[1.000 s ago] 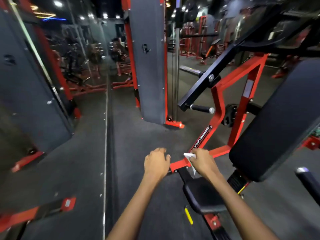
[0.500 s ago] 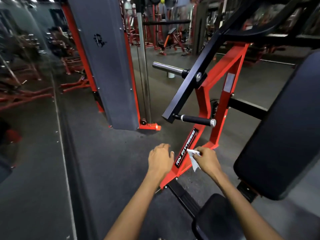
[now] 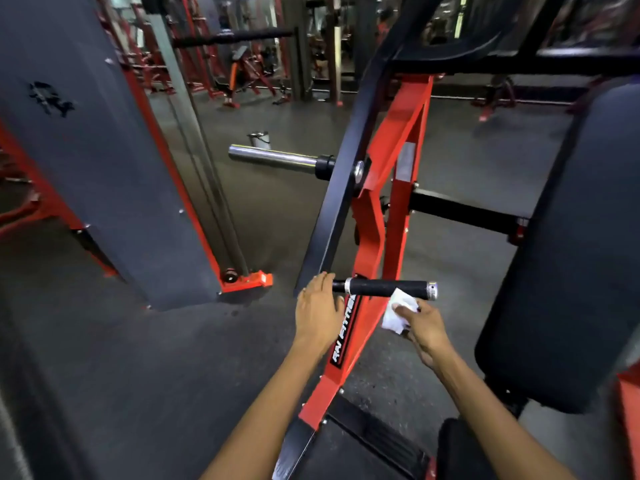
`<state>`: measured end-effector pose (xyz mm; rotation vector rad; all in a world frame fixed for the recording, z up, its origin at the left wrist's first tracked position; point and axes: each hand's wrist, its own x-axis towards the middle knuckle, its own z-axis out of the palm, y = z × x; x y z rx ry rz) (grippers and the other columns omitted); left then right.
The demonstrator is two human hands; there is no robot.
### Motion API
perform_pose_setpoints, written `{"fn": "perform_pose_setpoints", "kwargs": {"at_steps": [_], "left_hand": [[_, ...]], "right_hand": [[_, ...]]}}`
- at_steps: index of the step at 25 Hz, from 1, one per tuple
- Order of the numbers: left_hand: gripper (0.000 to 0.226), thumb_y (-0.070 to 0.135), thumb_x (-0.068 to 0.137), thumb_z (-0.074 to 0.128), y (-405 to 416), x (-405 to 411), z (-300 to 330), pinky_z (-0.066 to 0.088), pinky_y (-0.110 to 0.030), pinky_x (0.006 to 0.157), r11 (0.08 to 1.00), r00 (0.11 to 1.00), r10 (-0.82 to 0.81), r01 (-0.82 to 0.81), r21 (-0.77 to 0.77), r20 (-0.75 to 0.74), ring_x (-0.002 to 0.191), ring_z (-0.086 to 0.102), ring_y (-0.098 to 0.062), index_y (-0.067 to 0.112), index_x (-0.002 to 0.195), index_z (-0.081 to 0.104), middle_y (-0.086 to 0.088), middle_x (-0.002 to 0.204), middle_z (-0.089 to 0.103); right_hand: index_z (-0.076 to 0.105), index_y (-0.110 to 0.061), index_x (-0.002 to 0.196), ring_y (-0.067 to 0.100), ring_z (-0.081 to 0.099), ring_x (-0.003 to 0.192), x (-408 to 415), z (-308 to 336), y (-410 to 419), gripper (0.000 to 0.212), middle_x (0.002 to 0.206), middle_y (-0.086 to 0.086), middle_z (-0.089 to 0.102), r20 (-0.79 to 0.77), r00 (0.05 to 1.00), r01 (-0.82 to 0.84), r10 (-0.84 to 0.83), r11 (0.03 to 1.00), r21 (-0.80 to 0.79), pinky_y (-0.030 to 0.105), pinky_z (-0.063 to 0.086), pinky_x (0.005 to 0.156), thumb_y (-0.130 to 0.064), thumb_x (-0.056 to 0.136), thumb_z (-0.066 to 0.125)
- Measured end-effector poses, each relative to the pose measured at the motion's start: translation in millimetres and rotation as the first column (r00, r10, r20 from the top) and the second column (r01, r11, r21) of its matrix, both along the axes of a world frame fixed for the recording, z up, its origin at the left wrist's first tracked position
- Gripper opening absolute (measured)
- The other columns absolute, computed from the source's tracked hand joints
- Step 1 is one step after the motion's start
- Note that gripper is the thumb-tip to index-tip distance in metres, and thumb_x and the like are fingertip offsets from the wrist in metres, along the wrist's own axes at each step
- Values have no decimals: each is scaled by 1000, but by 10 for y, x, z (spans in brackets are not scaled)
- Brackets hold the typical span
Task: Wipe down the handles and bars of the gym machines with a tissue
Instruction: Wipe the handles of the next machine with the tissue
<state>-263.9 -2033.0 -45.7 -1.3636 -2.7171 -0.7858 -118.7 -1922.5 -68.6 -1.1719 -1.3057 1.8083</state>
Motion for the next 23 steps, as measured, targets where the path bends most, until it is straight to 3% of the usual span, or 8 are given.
{"fn": "perform_pose_setpoints", "kwargs": {"at_steps": [5,8,11,13,15,17,19,23], "left_hand": [[63,21,94,54,679,-628,-198,8,-41,119,990,987,-141,143,7,-82,148,13,-26,7,149,28,-11,160,17],[68,20,93,53,1004,-1071,-230,2,-42,119,980,966,-195,198,1,-171,149,7,-27,8,152,21,-9,161,9],[70,20,94,53,1188,-1459,-371,10,-45,119,964,943,-261,266,-1,-206,148,10,-25,6,152,16,-9,160,8],[66,19,96,46,1218,-1580,-495,17,-47,119,949,927,-309,316,-2,-214,148,11,-25,3,151,14,-10,160,8],[59,21,97,33,1217,-1617,-588,21,-47,118,941,921,-323,337,29,-220,147,16,-27,1,150,15,-13,159,15],[59,23,96,25,1227,-1626,-642,18,-45,118,933,918,-338,356,53,-209,147,15,-26,1,150,14,-14,159,16],[59,23,96,24,1241,-1644,-690,16,-44,119,929,916,-338,361,79,-218,147,14,-26,1,150,14,-14,159,15],[59,22,96,24,1249,-1649,-733,13,-44,120,935,914,-313,345,86,-259,148,11,-25,2,151,14,-12,160,12]], "right_hand": [[64,8,88,19,51,66,-74,-166,187,14,72,10,59,203,892,392,-404,915,100,26,41,58,-2,79,68],[59,0,76,16,46,59,-224,-95,214,15,63,4,52,255,806,489,-535,843,225,23,34,48,-11,86,61],[59,-6,79,11,46,61,-410,14,311,14,70,1,51,334,706,351,-624,719,599,23,36,56,-5,89,49],[63,-2,105,22,57,91,-444,-36,413,25,100,9,60,423,663,156,-618,667,729,28,45,80,4,87,47],[56,3,123,31,48,122,-409,-215,514,38,127,17,55,572,563,-91,-596,644,760,39,36,105,6,86,48],[52,7,127,36,37,133,-406,-414,537,42,135,21,49,678,441,-262,-588,639,723,42,22,113,-2,87,42],[50,9,127,38,33,135,-540,-550,453,45,137,23,47,706,386,-319,-594,632,706,40,11,115,-9,89,35],[45,9,131,37,30,137,-959,-669,322,49,138,23,45,701,363,-273,-613,650,709,43,13,115,-13,90,29]]}}
